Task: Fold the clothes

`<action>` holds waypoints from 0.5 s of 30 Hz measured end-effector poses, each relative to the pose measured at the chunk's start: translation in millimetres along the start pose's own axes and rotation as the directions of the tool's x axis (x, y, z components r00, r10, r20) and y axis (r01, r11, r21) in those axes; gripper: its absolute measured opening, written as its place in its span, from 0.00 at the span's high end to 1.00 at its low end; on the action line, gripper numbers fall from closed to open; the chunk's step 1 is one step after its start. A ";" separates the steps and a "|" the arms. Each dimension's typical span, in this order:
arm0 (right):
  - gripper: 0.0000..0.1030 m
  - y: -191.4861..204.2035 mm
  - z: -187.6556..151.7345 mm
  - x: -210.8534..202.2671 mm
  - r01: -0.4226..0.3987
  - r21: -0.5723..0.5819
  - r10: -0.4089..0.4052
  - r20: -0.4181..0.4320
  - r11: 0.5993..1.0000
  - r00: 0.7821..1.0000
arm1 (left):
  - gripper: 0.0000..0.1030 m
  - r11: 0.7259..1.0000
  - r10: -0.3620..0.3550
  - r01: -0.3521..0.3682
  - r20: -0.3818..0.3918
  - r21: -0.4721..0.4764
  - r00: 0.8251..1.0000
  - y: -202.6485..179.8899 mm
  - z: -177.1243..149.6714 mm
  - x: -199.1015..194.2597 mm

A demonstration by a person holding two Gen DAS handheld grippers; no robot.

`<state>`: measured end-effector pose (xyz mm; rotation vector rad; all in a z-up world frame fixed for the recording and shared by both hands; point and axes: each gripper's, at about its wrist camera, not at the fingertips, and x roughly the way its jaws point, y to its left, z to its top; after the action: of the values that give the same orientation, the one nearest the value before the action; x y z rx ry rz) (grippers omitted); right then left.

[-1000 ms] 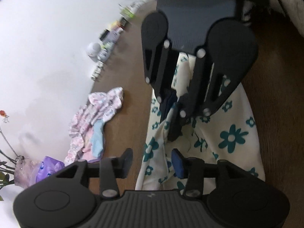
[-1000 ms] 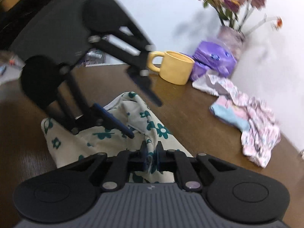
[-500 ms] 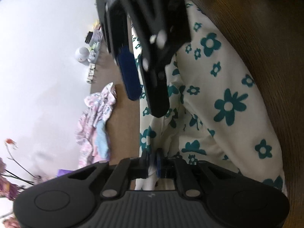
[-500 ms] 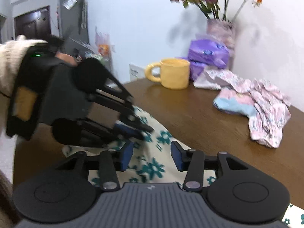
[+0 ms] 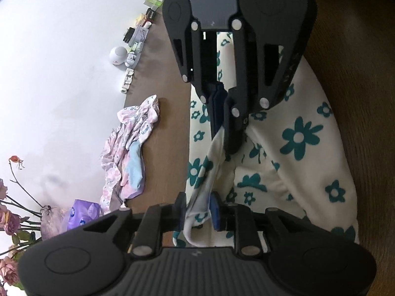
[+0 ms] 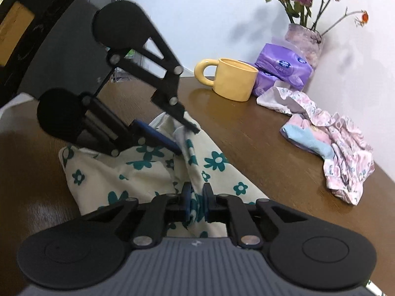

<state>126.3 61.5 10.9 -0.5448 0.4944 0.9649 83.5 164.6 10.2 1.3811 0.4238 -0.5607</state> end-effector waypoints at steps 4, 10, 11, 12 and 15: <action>0.92 1.5 -1.2 0.0 0.004 0.000 -0.004 -0.003 1.000 1.000 | 0.77 1.000 -0.003 0.003 -0.003 -0.004 1.000 2.8 -0.2 -2.2; 0.92 6.0 -2.7 1.2 0.026 -0.024 -0.026 0.001 0.999 1.000 | 0.72 0.995 -0.031 0.032 0.015 -0.099 0.999 18.0 -3.5 -12.7; 0.92 6.3 -2.7 1.5 0.029 -0.026 -0.029 0.002 0.999 1.000 | 0.71 0.992 -0.034 0.036 0.019 -0.121 0.999 22.7 -4.8 -14.8; 0.91 6.6 -2.6 1.6 0.031 -0.029 -0.031 0.003 0.999 1.000 | 0.71 0.990 -0.037 0.039 0.017 -0.133 0.999 27.8 -5.5 -15.8; 0.91 8.1 -2.6 1.7 0.041 -0.043 -0.041 0.007 0.998 0.999 | 0.71 0.988 -0.072 0.073 0.014 -0.134 0.997 33.4 -10.1 -20.9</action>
<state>119.8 64.6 6.2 -0.5887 0.4560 0.9394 87.3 180.3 47.6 1.2370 0.4976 -0.5871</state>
